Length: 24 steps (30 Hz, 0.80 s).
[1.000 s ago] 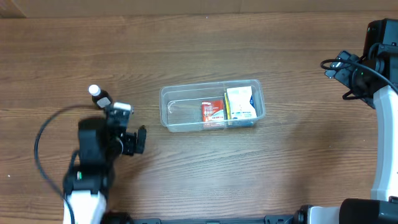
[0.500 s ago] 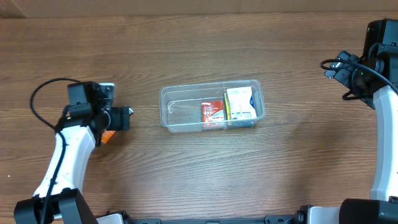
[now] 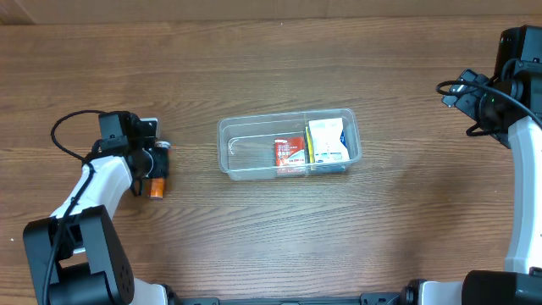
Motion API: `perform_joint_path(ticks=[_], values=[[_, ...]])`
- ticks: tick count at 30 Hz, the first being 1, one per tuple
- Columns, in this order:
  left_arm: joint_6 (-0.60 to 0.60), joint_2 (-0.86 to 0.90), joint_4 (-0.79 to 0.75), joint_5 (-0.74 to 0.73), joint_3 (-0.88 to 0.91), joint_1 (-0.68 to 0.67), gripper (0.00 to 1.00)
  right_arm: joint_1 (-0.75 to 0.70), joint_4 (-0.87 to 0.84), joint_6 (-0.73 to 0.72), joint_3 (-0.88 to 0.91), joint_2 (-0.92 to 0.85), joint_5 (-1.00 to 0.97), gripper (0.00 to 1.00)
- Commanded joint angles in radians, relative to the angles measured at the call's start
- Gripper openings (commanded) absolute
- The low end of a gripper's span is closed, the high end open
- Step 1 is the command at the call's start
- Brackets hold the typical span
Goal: Pack container
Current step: 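Reach the left gripper to the orange-white tube and grasp it, then lift the orange tube with the left gripper toward the container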
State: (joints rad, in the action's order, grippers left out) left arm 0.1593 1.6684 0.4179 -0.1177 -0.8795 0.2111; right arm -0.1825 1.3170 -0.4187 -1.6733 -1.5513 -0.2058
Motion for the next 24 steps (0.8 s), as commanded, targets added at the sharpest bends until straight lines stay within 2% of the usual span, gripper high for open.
perform_joint_path(ticks=[1, 9, 12, 15, 20, 22, 24], values=[[-0.048, 0.012, 0.008, -0.007, -0.015, 0.002, 0.13, -0.001, -0.006, -0.004, -0.016, 0.005, 0.000, 1.00], [-0.063, 0.012, 0.053, -0.013, -0.014, -0.017, 0.22, -0.001, -0.006, -0.004, -0.016, 0.005, 0.000, 1.00], [-0.073, 0.012, 0.055, -0.002, -0.008, -0.017, 0.23, -0.001, -0.006, -0.004, -0.016, 0.005, 0.001, 1.00], [-0.137, 0.012, 0.057, 0.041, -0.006, -0.015, 0.29, -0.001, -0.006, -0.004, -0.016, 0.005, 0.001, 1.00], [-0.142, 0.012, 0.069, 0.074, -0.006, -0.015, 0.44, -0.001, -0.006, -0.004, -0.016, 0.005, 0.001, 1.00], [-0.142, 0.012, 0.068, 0.074, -0.006, -0.015, 0.45, -0.001, -0.006, -0.004, -0.016, 0.005, 0.001, 1.00], [-0.142, 0.012, 0.068, 0.074, -0.006, -0.015, 0.41, -0.001, -0.006, -0.004, -0.016, 0.005, 0.001, 1.00]])
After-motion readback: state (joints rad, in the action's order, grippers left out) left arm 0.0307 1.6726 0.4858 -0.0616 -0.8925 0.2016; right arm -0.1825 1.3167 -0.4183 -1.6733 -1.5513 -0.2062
